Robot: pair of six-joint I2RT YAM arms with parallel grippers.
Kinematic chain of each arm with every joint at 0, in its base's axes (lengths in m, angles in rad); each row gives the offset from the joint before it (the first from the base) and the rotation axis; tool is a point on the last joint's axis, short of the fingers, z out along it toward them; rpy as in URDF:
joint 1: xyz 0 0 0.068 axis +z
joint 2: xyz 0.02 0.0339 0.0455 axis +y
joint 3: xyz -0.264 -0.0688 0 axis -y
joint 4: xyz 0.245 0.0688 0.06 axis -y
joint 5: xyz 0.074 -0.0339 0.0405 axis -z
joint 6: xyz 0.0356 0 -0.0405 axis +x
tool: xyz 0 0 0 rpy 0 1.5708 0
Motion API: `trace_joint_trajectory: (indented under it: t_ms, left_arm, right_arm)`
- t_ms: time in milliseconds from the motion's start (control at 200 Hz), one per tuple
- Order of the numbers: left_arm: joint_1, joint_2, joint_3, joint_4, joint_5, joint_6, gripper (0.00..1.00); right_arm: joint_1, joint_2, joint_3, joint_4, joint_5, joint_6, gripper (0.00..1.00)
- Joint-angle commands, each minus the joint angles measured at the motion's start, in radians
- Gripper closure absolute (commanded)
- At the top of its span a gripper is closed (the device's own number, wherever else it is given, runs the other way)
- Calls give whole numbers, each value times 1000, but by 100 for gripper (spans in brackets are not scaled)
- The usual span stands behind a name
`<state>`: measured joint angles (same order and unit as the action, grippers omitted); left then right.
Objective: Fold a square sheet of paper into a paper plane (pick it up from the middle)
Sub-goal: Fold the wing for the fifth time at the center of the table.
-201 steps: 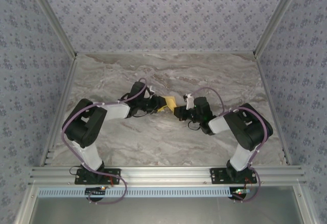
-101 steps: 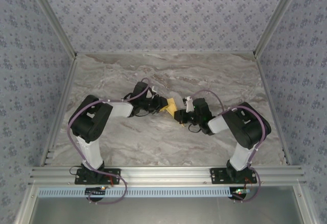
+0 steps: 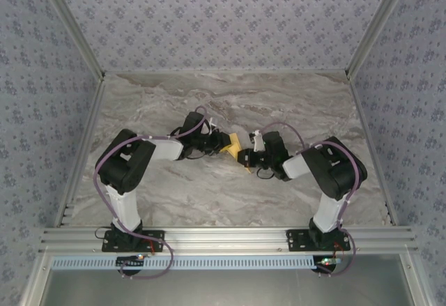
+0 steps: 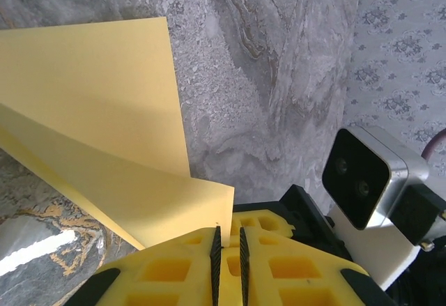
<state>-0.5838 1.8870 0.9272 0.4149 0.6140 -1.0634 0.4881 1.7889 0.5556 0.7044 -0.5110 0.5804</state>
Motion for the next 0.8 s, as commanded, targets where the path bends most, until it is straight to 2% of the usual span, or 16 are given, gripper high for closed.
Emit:
trace_joint_trajectory:
  t_ms: [0,360,794]
  left_arm:
    - [-7,14,-25,49,20,16,82]
    - [-8,42,-22,70,19,17,84]
    - [-10,81,-7,75,11,28,85]
  right_arm:
    - [-14,21,28,-36,-44,35,91]
    - [-28,33,78,-88,-113,79,92]
    - [-31,59,123,-190,-112,73,92]
